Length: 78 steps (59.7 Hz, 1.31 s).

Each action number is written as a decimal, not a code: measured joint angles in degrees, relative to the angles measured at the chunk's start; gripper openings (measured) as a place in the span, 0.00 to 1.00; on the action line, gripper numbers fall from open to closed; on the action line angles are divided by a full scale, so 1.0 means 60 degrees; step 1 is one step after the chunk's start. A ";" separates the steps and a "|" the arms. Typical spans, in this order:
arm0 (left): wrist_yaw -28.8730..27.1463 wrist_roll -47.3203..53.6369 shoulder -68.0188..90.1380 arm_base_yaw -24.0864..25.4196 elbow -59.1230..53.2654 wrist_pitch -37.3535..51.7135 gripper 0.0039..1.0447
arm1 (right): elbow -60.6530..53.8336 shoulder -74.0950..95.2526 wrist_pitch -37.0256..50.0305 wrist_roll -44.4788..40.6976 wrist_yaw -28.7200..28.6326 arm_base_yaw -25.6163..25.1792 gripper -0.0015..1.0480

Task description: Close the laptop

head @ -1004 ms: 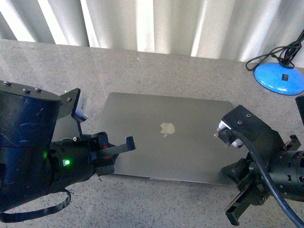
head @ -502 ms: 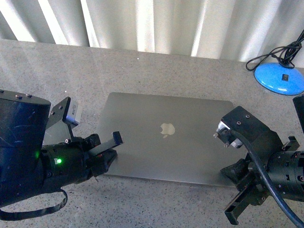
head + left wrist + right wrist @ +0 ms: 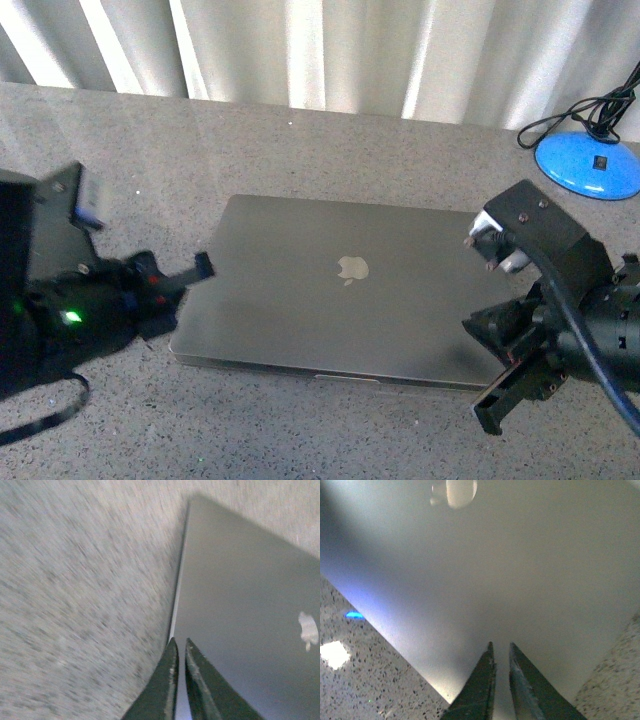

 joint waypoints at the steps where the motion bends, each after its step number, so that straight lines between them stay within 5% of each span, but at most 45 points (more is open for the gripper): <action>1: -0.0200 0.0193 -0.0149 0.0040 -0.0047 0.0040 0.10 | 0.0000 -0.0025 0.0011 0.0007 -0.0004 -0.0007 0.17; 25: -0.0452 0.0896 -0.0361 0.0098 -0.0124 0.0200 0.67 | -0.0066 -0.0047 0.0171 0.0200 0.0153 -0.0007 0.74; 35: -0.1399 0.1880 0.0262 0.0120 -0.0790 0.2626 0.47 | -0.1209 0.0889 0.3694 0.1384 0.2102 0.0066 0.52; 51: -0.1683 0.2382 0.0240 0.0273 -0.1424 0.4299 0.05 | -0.2779 0.0557 0.7475 0.2106 0.3566 -0.0313 0.14; 56: -0.1668 0.2350 0.0244 0.0273 -0.1424 0.4306 0.03 | -0.2958 0.0474 0.7905 0.2044 0.3523 -0.0364 0.01; 69: -0.1668 0.2350 0.0244 0.0273 -0.1494 0.4306 0.03 | -0.3213 0.0251 0.7916 0.1949 0.3297 -0.0463 0.01; 78: -0.0455 0.3861 -0.3767 0.1781 -0.3767 0.3340 0.03 | -0.4739 -0.4164 0.6688 0.2488 0.3359 -0.1617 0.01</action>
